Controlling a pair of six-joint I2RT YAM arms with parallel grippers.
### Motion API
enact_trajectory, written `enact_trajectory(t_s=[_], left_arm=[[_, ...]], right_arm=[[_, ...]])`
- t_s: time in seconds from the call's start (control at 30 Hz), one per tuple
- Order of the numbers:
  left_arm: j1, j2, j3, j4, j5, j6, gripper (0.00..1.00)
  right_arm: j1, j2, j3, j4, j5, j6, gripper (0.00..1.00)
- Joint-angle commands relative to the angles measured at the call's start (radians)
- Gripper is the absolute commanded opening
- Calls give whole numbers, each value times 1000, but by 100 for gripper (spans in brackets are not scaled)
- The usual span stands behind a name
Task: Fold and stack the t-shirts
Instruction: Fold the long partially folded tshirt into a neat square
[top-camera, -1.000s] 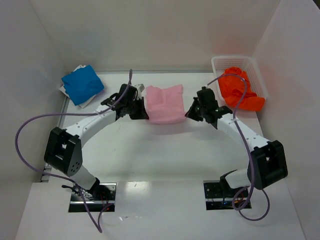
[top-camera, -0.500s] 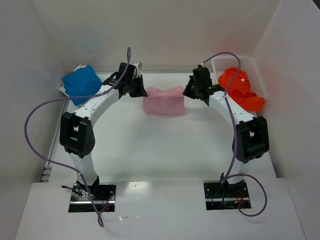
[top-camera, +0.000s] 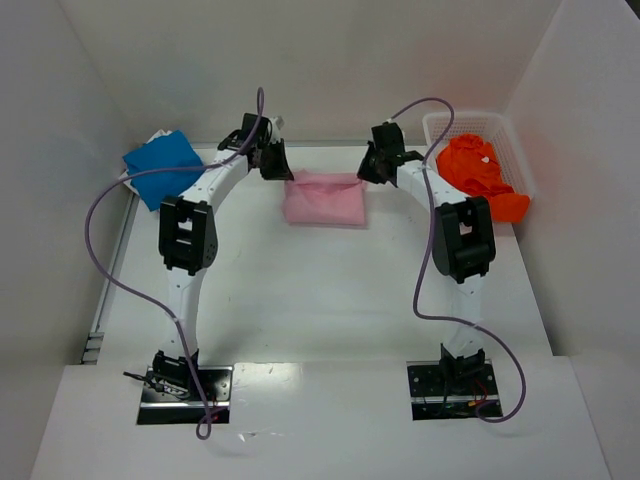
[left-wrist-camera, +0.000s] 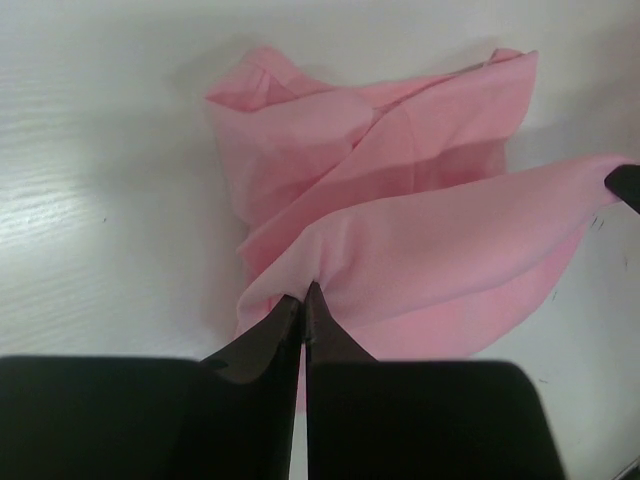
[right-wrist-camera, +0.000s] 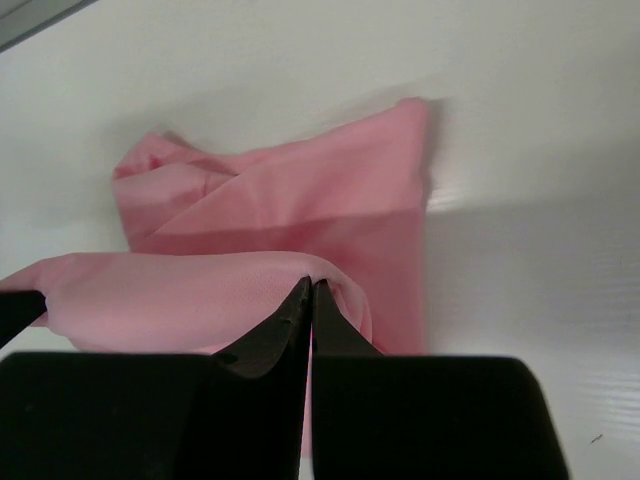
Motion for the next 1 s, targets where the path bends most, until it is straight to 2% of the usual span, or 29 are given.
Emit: enact_trajectory(t_s=[0.0,0.23,0.3,0.4,0.47,0.5,0.6,0.63,0.67,0.77,0.8,0.97], left_arm=[[8,80,144,-38,57,36,7],[17,216,365,-100,75,37,12],[17,288,494,-134,85,37,12],[17,393,693,-225,68,37,17],[17,425,750,-282,19,37,24],[17,425,750,-282,3,37,37],[17,425,738,-309,-47,58,57],[17,425,738,-309,-47,67,69],[17,425,738,-322,-60,67,84],[17,416,738,-334,-84,90,86],[17,402,738,-334,-84,101,89],[8,344,723,-334,-71,153,90]], right_arm=[[-25,40,92,2,43,-8,1],[-56,62,114,-7,62,-8,1],[-65,71,134,-7,62,-8,1],[-74,99,156,-7,62,-8,1],[-75,122,166,-7,26,-19,7],[-75,122,166,-7,26,-19,10],[-75,143,175,-7,-12,-28,36],[-75,143,175,-7,-12,-28,57],[-75,143,175,-7,-23,-28,63],[-75,143,175,-7,-23,-48,78],[-75,130,166,-7,-23,-57,80],[-75,60,99,13,5,-66,80]])
